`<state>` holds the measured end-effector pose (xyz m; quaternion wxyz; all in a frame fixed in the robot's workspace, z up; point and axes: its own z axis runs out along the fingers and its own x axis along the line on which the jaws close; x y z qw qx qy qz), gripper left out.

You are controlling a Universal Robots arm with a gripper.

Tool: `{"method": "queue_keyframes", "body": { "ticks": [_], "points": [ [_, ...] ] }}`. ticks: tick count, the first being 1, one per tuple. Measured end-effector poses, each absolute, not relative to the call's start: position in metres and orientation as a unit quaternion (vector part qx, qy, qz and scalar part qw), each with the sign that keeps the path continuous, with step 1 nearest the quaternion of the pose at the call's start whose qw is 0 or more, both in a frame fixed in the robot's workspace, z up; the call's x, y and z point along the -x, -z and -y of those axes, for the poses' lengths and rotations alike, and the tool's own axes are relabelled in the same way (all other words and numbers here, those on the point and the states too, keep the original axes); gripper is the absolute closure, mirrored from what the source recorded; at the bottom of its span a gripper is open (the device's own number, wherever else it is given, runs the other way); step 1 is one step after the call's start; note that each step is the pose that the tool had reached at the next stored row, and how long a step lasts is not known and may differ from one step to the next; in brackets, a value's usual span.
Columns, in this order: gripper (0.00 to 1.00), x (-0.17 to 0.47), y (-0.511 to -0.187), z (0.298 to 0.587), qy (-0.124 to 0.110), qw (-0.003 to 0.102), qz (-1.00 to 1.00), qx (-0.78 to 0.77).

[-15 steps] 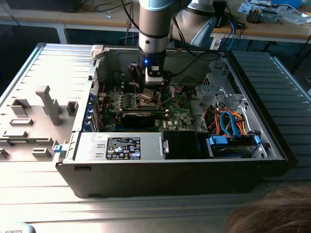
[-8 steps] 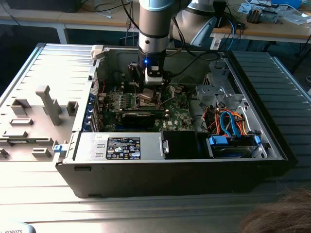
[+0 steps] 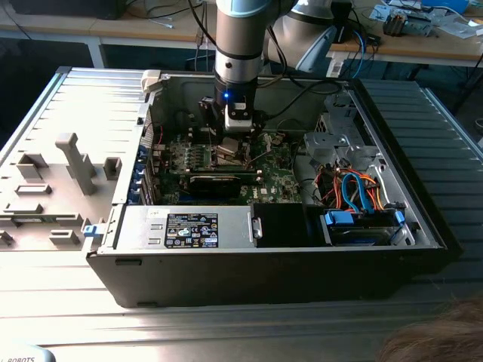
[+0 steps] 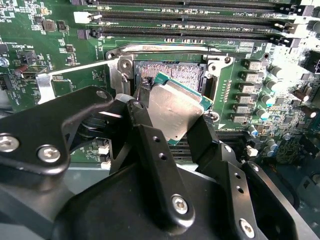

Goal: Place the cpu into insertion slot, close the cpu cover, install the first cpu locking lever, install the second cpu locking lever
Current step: 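Place the cpu into insertion slot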

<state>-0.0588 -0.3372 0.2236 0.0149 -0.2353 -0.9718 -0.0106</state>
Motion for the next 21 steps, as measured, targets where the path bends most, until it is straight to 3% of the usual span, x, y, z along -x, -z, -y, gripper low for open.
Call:
{"method": "queue_keyframes", "body": {
  "ticks": [21],
  "points": [
    [0.46,0.0588,-0.2233,0.3371,0.011,0.015,0.967,0.254]
  ]
}}
